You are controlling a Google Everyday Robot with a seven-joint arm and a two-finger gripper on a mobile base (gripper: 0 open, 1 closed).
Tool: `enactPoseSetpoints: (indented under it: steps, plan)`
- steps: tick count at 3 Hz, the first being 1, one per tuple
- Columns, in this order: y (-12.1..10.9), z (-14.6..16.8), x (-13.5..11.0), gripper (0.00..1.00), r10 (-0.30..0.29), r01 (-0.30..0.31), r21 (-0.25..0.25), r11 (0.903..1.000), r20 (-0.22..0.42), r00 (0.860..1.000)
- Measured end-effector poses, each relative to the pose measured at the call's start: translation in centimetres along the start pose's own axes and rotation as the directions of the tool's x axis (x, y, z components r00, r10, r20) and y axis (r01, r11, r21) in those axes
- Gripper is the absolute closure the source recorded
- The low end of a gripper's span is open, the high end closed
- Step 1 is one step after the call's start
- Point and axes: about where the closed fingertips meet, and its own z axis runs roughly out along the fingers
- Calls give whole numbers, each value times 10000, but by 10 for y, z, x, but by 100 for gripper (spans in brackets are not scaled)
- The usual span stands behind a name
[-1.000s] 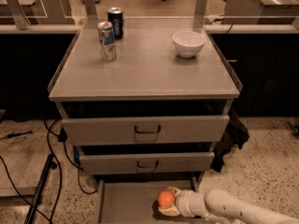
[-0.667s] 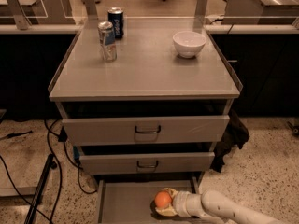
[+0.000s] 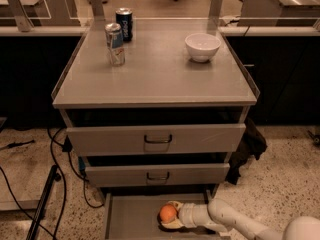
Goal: Place orange into bottom drawer
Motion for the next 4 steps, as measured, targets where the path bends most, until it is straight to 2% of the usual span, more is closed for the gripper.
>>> enactPoseSetpoints:
  steps: [2,4]
  plan:
    - [-10,37,8,100,-290,313,-644,9974,355,9989]
    - [-8,60,19,100,-329,380,-1022,9940,517,9981]
